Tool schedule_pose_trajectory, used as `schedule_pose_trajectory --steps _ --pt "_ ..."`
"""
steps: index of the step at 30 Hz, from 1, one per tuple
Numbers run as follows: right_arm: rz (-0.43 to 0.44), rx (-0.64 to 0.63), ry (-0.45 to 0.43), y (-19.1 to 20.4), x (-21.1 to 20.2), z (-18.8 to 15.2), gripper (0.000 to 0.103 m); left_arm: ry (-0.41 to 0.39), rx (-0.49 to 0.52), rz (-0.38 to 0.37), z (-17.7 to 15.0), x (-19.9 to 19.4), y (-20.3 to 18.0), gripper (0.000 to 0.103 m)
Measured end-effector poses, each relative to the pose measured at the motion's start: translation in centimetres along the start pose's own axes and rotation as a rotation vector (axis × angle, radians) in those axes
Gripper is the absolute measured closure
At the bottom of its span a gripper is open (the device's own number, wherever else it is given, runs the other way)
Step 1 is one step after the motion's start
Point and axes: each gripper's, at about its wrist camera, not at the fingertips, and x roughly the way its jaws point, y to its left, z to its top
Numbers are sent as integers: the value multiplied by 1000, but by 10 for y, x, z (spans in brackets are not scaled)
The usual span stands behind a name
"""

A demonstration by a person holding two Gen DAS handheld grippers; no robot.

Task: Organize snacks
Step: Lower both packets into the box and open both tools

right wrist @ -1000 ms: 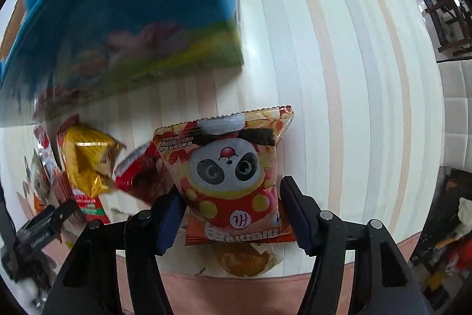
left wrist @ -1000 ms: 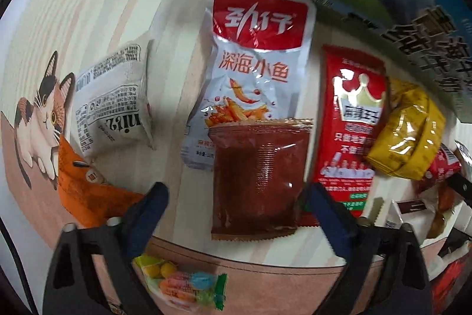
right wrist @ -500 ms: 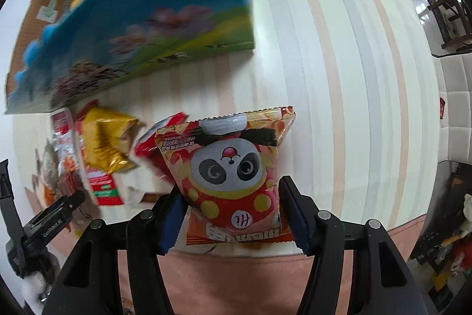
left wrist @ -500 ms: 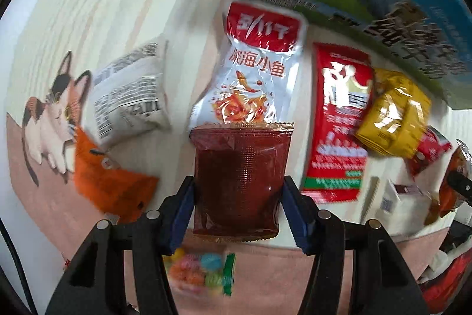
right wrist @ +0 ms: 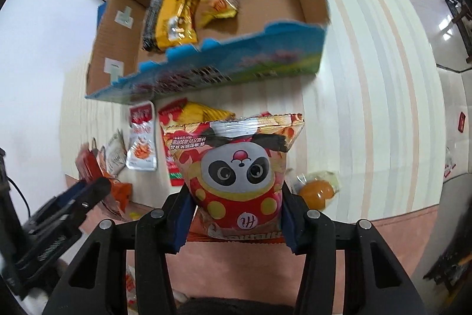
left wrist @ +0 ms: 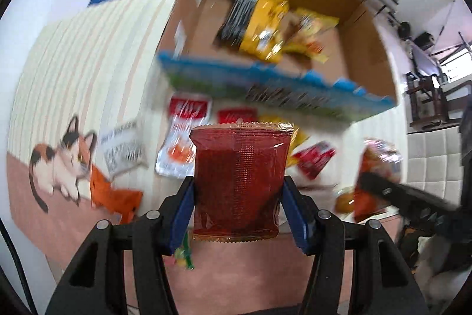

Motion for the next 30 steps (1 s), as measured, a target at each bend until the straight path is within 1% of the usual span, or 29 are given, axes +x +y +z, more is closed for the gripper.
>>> schedule_pose_trajectory --steps 3,6,9,12,15,18,22,26,30 --pt "54 10 -15 6 -15 4 51 -21 21 -32 19 -17 -10 48" --pt "90 14 -50 16 -32 24 51 -35 42 -43 43 -30 -15 48" --pt "89 21 -102 24 -51 55 51 -44 65 -32 80 -35 -17 48" --pt "41 20 -158 30 -63 90 51 -61 80 4 117 -33 -14 48" --pt "7 40 -172 32 -62 128 51 -49 89 39 163 -21 -9 48" --pt "-36 58 -169 32 -52 163 51 -10 104 103 209 2 -4 48" --pt "-116 77 -154 30 -30 200 51 38 122 179 249 34 3 48" --pt "-175 88 -141 27 -8 227 50 91 141 231 274 66 7 48" --pt "-201 115 -106 19 15 245 49 145 141 244 287 93 11 47"
